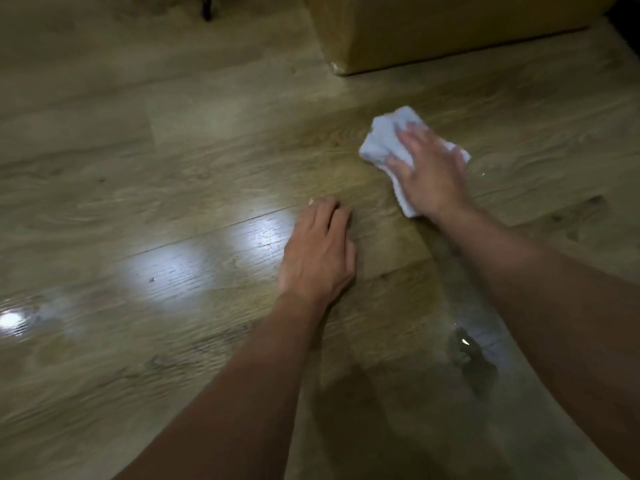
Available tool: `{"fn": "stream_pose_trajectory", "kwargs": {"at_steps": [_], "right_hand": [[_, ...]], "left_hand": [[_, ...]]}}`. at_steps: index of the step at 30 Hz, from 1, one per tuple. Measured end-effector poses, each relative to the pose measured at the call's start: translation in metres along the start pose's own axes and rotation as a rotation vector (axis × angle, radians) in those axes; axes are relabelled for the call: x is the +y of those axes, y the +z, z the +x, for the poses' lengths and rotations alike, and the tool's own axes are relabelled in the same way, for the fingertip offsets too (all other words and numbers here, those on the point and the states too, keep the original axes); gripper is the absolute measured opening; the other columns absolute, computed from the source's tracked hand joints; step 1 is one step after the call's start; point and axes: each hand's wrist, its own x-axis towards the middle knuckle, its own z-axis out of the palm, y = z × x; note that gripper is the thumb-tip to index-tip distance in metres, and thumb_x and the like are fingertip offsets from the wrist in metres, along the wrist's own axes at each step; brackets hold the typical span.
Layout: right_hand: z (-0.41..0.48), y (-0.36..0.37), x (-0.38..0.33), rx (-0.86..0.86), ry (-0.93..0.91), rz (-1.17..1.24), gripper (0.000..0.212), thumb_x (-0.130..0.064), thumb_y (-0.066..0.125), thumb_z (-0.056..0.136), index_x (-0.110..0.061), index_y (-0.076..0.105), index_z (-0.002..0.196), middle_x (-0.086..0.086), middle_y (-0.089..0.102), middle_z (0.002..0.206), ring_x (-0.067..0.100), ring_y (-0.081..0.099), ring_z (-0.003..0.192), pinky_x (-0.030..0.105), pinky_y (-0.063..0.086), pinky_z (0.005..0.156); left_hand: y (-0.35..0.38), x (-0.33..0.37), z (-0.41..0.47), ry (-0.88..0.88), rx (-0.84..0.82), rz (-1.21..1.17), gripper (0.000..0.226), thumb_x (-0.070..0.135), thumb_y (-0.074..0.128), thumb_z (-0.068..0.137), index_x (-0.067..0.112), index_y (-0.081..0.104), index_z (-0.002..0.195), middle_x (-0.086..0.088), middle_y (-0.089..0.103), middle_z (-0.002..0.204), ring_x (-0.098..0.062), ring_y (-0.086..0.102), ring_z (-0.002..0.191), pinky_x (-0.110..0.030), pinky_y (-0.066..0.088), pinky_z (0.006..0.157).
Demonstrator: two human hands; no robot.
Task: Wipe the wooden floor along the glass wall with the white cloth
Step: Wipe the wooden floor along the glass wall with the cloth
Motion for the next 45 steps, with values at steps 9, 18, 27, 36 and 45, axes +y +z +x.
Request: {"fn": "stream_pose_trajectory", "kwargs": {"at_steps": [9, 18, 27, 36, 45], "right_hand": [[-0.019, 0.014, -0.028, -0.071, -0.211, -0.031, 0.053, -0.042, 0.035, 0.1, -0.025, 0.023, 0.149, -0.006, 0.015, 0.16, 0.017, 0.008, 0.148, 0.042, 0.002, 0.118], [-0.004, 0.012, -0.015, 0.025, 0.193, -0.045, 0.051, -0.039, 0.028, 0.102, -0.026, 0.018, 0.15, -0.006, 0.007, 0.16, 0.022, 0.002, 0.148, 0.048, 0.004, 0.118], [-0.078, 0.009, 0.028, 0.029, -0.102, 0.008, 0.052, -0.047, 0.034, 0.099, -0.028, 0.029, 0.147, -0.008, 0.022, 0.158, 0.013, 0.016, 0.146, 0.041, 0.01, 0.118], [-0.027, 0.004, -0.001, -0.034, 0.26, -0.054, 0.055, -0.036, 0.03, 0.102, -0.028, 0.008, 0.151, -0.004, -0.002, 0.161, 0.026, -0.004, 0.148, 0.052, 0.002, 0.118], [-0.087, -0.011, 0.067, -0.023, 0.255, -0.058, 0.051, -0.043, 0.03, 0.101, -0.032, 0.017, 0.15, -0.009, 0.008, 0.16, 0.017, 0.007, 0.148, 0.045, 0.01, 0.117]], "left_hand": [[0.0, 0.007, 0.002, 0.018, -0.12, 0.131, 0.046, 0.025, 0.034, 0.097, 0.008, 0.045, 0.139, -0.014, 0.04, 0.148, -0.027, 0.033, 0.139, -0.04, 0.02, 0.119], [-0.002, 0.005, 0.001, 0.03, -0.158, 0.213, 0.046, 0.034, 0.032, 0.099, 0.023, 0.039, 0.143, -0.011, 0.034, 0.151, -0.027, 0.028, 0.14, -0.039, 0.016, 0.119], [-0.002, 0.005, 0.001, 0.031, -0.165, 0.199, 0.046, 0.036, 0.031, 0.1, 0.024, 0.04, 0.144, -0.01, 0.031, 0.153, -0.026, 0.025, 0.143, -0.038, 0.015, 0.119], [0.002, 0.005, 0.002, 0.035, -0.191, 0.217, 0.049, 0.046, 0.028, 0.101, 0.025, 0.036, 0.145, -0.008, 0.028, 0.155, -0.027, 0.02, 0.144, -0.04, 0.015, 0.12], [0.005, 0.001, 0.002, 0.032, -0.189, 0.242, 0.052, 0.051, 0.024, 0.1, 0.026, 0.035, 0.145, -0.008, 0.028, 0.155, -0.028, 0.019, 0.144, -0.04, 0.013, 0.12]]}}
